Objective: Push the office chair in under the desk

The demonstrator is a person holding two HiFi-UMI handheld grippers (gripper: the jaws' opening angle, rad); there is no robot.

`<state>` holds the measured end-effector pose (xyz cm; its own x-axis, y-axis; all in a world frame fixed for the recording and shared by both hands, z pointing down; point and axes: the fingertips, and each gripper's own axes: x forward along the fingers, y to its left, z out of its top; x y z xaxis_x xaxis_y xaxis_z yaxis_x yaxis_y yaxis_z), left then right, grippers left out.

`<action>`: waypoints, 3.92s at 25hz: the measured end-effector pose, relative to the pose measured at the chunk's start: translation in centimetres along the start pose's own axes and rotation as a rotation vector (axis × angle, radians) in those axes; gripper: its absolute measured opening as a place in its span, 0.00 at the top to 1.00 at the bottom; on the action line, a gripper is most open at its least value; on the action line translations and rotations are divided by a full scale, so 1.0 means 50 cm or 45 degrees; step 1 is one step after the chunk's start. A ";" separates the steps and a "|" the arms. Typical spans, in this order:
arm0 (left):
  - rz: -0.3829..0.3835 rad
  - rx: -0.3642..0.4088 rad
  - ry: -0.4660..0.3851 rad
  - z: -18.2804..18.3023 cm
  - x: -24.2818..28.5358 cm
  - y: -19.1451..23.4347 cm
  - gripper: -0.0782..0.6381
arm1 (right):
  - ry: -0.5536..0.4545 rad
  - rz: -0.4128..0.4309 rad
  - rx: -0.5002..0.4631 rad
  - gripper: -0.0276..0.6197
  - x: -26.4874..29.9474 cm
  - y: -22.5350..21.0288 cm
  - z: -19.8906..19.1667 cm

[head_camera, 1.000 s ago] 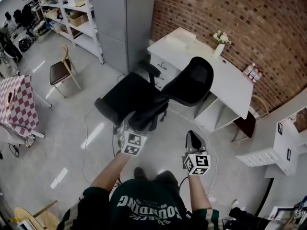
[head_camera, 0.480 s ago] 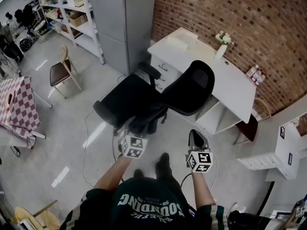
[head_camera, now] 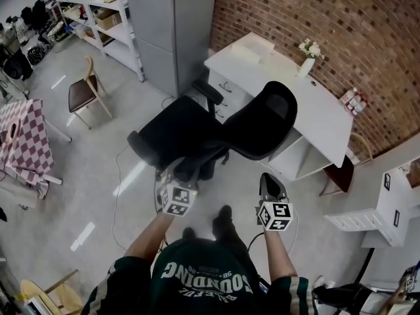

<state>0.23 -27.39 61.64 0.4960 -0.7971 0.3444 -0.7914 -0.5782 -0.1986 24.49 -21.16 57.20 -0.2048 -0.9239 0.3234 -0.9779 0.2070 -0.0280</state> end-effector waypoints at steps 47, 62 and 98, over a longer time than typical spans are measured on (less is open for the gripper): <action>0.082 -0.309 -0.133 -0.140 -0.111 0.349 0.54 | 0.009 0.057 -0.081 0.95 0.050 -0.023 -0.014; 0.049 -0.327 -0.095 -0.153 -0.109 0.410 0.55 | 0.050 0.245 -0.271 0.51 0.247 -0.088 0.008; 0.066 -0.378 -0.048 -0.168 -0.139 0.416 0.55 | 0.049 0.520 -0.256 0.51 0.339 -0.013 0.036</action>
<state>-22.71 -32.41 62.81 0.4607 -0.8333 0.3057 -0.8831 -0.4647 0.0642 21.58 -37.52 61.00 -0.5663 -0.7419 0.3589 -0.7893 0.6136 0.0229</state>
